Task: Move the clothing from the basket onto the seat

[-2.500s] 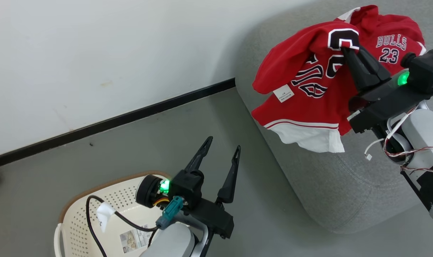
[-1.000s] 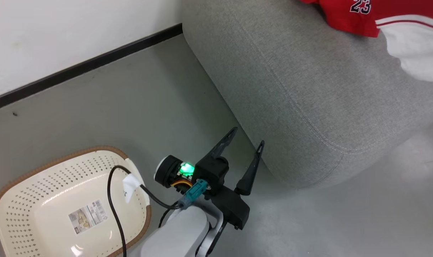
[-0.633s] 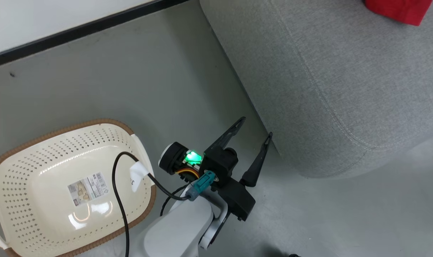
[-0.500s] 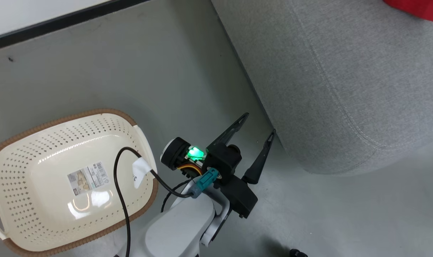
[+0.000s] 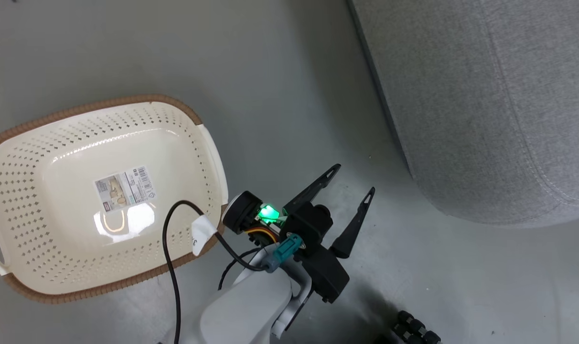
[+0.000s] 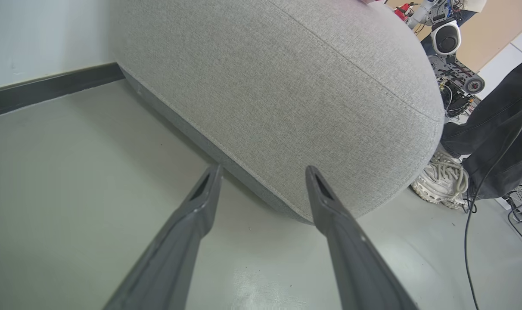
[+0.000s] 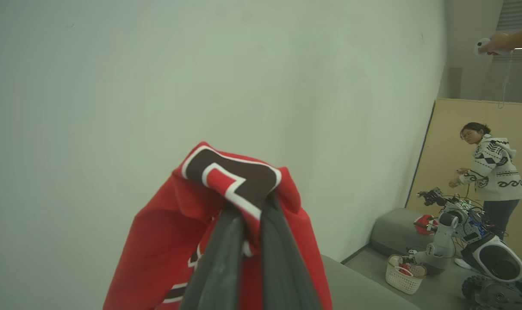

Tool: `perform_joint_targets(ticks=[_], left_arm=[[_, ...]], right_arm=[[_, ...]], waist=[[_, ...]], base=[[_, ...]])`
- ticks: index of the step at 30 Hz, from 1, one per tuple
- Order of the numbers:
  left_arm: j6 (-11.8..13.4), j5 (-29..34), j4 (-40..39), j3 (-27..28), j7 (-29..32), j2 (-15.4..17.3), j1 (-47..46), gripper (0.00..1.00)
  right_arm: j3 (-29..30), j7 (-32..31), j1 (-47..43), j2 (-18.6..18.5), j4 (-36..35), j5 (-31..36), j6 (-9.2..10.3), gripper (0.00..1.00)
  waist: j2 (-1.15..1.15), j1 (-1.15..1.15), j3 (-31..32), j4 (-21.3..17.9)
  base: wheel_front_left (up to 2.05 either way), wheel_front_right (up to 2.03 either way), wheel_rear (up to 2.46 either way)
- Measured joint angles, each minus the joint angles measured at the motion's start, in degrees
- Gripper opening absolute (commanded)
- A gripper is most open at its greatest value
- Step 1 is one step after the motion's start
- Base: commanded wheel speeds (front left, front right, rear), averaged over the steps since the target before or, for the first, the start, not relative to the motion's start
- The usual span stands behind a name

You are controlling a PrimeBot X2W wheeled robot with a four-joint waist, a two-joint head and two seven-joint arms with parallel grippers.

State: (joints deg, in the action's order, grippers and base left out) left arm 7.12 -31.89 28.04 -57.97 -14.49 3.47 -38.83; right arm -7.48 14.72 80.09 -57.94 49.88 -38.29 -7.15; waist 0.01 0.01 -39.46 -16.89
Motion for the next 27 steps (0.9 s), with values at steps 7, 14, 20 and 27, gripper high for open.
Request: perform_joint_targets(ticks=[7, 14, 20, 27], left_arm=[[0.0, -0.2, -0.1, 0.2, 0.0, 0.0, -2.0, 1.00], [0.0, -0.6, -0.1, 0.6, 0.0, 0.0, -3.1, 1.00], [0.0, -1.4, -0.7, 0.9, 0.0, -0.1, -3.2, 1.00], [0.0, -2.9, -1.8, 1.5, 0.0, -0.1, -3.0, 1.00]], right_arm=[[2.3, 0.0, 2.9, -0.5, 4.6, 0.0, 0.00, 0.00], [-1.5, 0.0, 1.4, 4.6, 4.4, -0.6, 0.00, 0.00], [-8.5, 0.0, -3.9, 10.5, 1.2, -2.1, 0.00, 0.00], [-13.6, 0.0, -10.0, 11.8, -1.7, -2.1, 0.00, 0.00]], waist=[[0.00, -0.01, -3.8, 2.2], [0.00, -0.01, -6.3, 4.5], [0.00, -0.01, -6.9, 6.6], [0.00, -0.02, -5.5, 8.1]], base=[[0.00, 0.00, 0.00], [0.00, 0.00, 0.00], [0.00, 0.00, 0.00], [0.00, 0.00, 0.00]])
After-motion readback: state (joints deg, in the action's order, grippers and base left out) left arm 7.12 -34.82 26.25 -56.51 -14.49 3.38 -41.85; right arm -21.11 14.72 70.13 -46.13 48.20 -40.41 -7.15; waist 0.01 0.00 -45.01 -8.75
